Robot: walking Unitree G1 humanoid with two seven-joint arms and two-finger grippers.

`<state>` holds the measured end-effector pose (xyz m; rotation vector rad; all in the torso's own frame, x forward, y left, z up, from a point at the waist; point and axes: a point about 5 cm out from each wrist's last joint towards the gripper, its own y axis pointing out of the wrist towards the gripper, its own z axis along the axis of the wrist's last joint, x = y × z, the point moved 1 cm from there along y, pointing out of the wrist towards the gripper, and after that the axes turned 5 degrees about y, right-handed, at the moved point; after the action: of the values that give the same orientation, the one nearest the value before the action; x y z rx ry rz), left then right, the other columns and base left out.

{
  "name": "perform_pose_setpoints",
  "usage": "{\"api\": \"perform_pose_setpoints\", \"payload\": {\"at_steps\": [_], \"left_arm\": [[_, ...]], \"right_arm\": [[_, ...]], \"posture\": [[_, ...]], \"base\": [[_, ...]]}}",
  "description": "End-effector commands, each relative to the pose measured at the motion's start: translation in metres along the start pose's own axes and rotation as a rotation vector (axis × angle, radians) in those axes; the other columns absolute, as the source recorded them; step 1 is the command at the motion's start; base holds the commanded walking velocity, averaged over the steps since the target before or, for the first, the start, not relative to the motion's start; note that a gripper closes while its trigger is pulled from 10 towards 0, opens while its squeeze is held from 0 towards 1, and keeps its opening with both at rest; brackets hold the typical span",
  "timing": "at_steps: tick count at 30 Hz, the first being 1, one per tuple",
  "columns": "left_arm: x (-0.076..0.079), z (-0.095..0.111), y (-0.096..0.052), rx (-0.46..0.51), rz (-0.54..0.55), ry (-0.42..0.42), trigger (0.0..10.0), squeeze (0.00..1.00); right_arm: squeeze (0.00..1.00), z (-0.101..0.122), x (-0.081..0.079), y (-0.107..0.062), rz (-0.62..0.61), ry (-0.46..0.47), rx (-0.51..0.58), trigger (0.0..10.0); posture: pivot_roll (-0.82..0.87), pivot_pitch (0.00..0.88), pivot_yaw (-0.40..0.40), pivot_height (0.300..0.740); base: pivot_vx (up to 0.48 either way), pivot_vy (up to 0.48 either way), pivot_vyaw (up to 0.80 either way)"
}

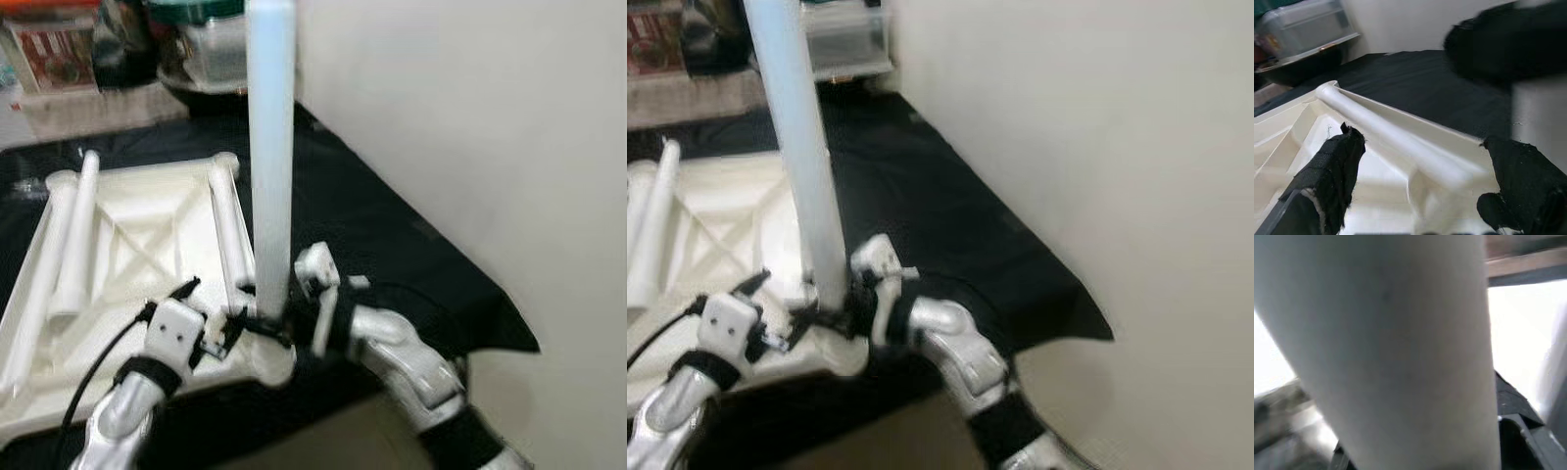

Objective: Building children table

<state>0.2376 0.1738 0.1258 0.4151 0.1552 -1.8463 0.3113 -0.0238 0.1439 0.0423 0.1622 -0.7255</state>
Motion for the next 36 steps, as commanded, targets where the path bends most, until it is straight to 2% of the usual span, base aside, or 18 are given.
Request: {"api": "perform_pose_setpoints", "payload": {"at_steps": [1,7,8,11,12,13,15,16,18,22,26,27,28,29,32,34,35,36], "left_arm": [[0.000,-0.001,-0.001,-0.004,-0.009,0.019,10.0,0.00],[0.003,-0.001,0.002,0.001,-0.017,0.020,10.0,0.00],[0.005,-0.002,0.004,0.003,-0.027,0.017,10.0,0.00],[0.010,-0.003,0.006,0.006,-0.042,0.011,10.0,0.00],[0.010,-0.003,0.007,0.007,-0.046,0.010,10.0,0.00],[0.010,-0.003,0.007,0.007,-0.046,0.011,10.0,0.00],[0.009,-0.003,0.006,0.008,-0.045,0.011,10.0,0.00],[0.008,-0.003,0.006,0.008,-0.041,0.012,10.0,0.00],[0.008,-0.003,0.006,0.008,-0.041,0.012,10.0,0.00],[0.006,-0.004,0.003,0.006,-0.030,0.013,10.0,0.00],[0.006,-0.004,0.003,0.005,-0.029,0.014,10.0,0.00],[0.006,-0.003,0.003,0.005,-0.025,0.014,10.0,0.00],[0.006,-0.003,0.002,0.005,-0.023,0.014,10.0,0.00],[0.006,-0.003,0.002,0.005,-0.023,0.014,10.0,0.00],[0.007,-0.003,0.002,0.004,-0.018,0.013,10.0,0.00],[0.007,-0.003,0.002,0.003,-0.015,0.013,10.0,0.00],[0.008,-0.003,0.002,0.002,-0.017,0.012,10.0,0.00],[0.008,-0.003,0.002,0.002,-0.017,0.012,10.0,0.00]], "right_arm": [[0.00,-0.036,0.074,-0.034,-0.634,0.084,-0.137,0.0],[0.00,-0.049,0.103,-0.065,-0.960,0.129,-0.177,0.0],[0.00,-0.047,0.096,-0.060,-0.894,0.141,-0.148,10.0],[0.00,-0.028,0.066,-0.039,-0.601,0.196,0.006,10.0],[0.36,-0.018,0.052,-0.032,-0.465,0.219,0.070,10.0],[1.00,-0.010,0.044,-0.028,-0.389,0.209,0.123,10.0],[1.00,-0.005,0.034,-0.022,-0.286,0.206,0.122,10.0],[0.00,0.004,0.018,-0.018,-0.081,0.200,0.122,10.0],[0.00,0.004,0.018,-0.018,-0.081,0.200,0.122,10.0],[0.00,0.014,-0.026,-0.040,0.503,0.139,0.009,10.0],[0.00,0.011,-0.029,-0.045,0.550,0.122,-0.021,10.0],[0.00,0.005,-0.028,-0.048,0.573,0.106,-0.049,3.5],[0.00,0.000,-0.028,-0.050,0.582,0.099,-0.064,1.5],[0.00,0.000,-0.028,-0.050,0.582,0.099,-0.064,1.5],[0.00,-0.003,-0.019,-0.042,0.475,0.082,-0.040,0.0],[0.00,-0.008,0.003,-0.028,0.229,0.078,-0.023,0.0],[0.00,-0.015,0.045,-0.021,-0.203,0.104,-0.030,0.0],[0.00,-0.015,0.045,-0.021,-0.203,0.104,-0.030,0.0]], "posture": [[0.10,0.000,-0.041,0.740],[0.08,0.000,-0.028,0.740],[0.07,0.000,-0.024,0.740],[0.07,0.000,-0.021,0.740],[0.07,0.000,-0.021,0.740],[0.07,0.000,-0.023,0.740],[0.08,0.000,-0.026,0.740],[0.08,0.000,-0.029,0.740],[0.08,0.000,-0.029,0.740],[0.08,0.000,-0.040,0.740],[0.08,0.000,-0.042,0.740],[0.09,0.000,-0.049,0.740],[0.09,0.000,-0.050,0.740],[0.09,0.000,-0.050,0.740],[0.09,0.000,-0.051,0.740],[0.09,0.000,-0.048,0.740],[0.09,0.000,-0.045,0.740],[0.09,0.000,-0.045,0.740]], "base": [[0.000,0.000,0.00],[0.000,0.000,0.00],[0.000,0.000,0.00],[0.000,0.000,0.00],[0.000,0.000,0.00],[0.000,0.000,0.00],[0.000,0.000,0.00],[0.000,0.000,0.00],[0.000,0.000,0.00],[0.000,0.000,0.00],[0.000,0.000,0.00],[0.000,0.000,0.00],[0.000,0.000,0.00],[0.000,0.000,0.00],[0.000,0.000,0.00],[0.000,0.000,0.00],[0.000,0.000,0.00],[0.000,0.000,0.00]]}}
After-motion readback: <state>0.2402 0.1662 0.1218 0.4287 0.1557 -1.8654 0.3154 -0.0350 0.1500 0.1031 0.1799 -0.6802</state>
